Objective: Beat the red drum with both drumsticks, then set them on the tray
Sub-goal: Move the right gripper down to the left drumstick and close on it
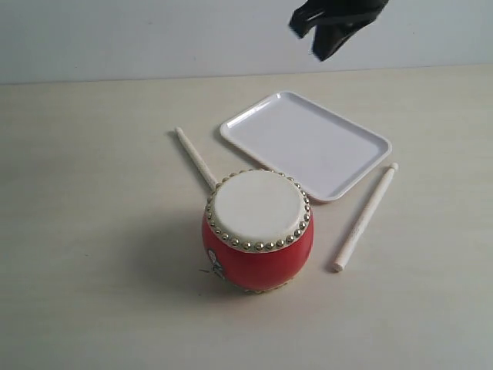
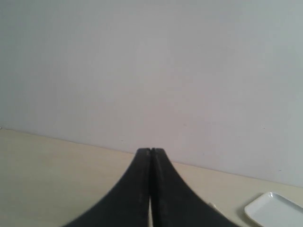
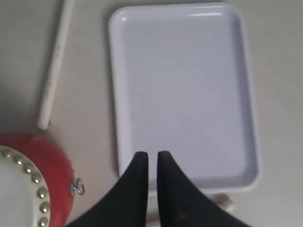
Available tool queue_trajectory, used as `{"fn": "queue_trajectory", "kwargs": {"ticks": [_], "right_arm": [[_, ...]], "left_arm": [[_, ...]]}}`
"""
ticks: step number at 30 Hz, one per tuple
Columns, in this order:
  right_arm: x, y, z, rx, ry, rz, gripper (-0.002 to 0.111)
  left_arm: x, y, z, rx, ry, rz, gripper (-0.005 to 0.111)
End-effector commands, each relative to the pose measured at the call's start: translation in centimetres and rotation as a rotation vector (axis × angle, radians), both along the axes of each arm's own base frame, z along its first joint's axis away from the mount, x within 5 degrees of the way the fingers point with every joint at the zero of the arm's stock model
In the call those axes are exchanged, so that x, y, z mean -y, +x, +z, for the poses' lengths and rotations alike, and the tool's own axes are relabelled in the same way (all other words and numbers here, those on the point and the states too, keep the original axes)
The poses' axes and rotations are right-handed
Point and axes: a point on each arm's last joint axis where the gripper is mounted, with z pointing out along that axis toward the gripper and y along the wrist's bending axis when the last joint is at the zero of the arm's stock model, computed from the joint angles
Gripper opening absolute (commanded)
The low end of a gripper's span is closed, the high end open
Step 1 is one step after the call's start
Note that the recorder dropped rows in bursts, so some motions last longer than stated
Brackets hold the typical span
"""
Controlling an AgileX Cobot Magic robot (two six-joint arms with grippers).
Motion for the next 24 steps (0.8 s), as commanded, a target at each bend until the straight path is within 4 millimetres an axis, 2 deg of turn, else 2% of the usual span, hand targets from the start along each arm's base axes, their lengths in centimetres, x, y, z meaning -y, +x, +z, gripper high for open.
{"fn": "queue_trajectory", "kwargs": {"ticks": [1, 5, 7, 11, 17, 20, 24], "right_arm": [[-4.0, 0.5, -2.9, -0.041, -0.017, 0.095, 0.015], [-7.7, 1.1, -6.4, -0.080, -0.034, 0.156, 0.023], [-8.3, 1.3, -7.0, -0.085, -0.030, 0.165, 0.023], [-8.5, 1.7, -7.2, -0.079, -0.007, 0.100, 0.023], [-8.8, 1.3, -7.0, -0.107, 0.015, 0.139, 0.024], [-8.9, 1.5, -6.3, -0.083, 0.027, 0.140, 0.037], [-8.9, 1.6, -6.3, -0.080, 0.027, 0.140, 0.043]], "left_arm": [[0.0, 0.0, 0.0, 0.007, -0.010, 0.002, 0.000], [0.0, 0.0, 0.0, 0.007, -0.010, 0.002, 0.000], [0.0, 0.0, 0.0, 0.007, -0.010, 0.002, 0.000], [0.0, 0.0, 0.0, 0.007, -0.010, 0.002, 0.000], [0.0, 0.0, 0.0, 0.007, -0.010, 0.002, 0.000], [0.0, 0.0, 0.0, 0.007, -0.010, 0.002, 0.000], [0.0, 0.0, 0.0, 0.007, -0.010, 0.002, 0.000]]}}
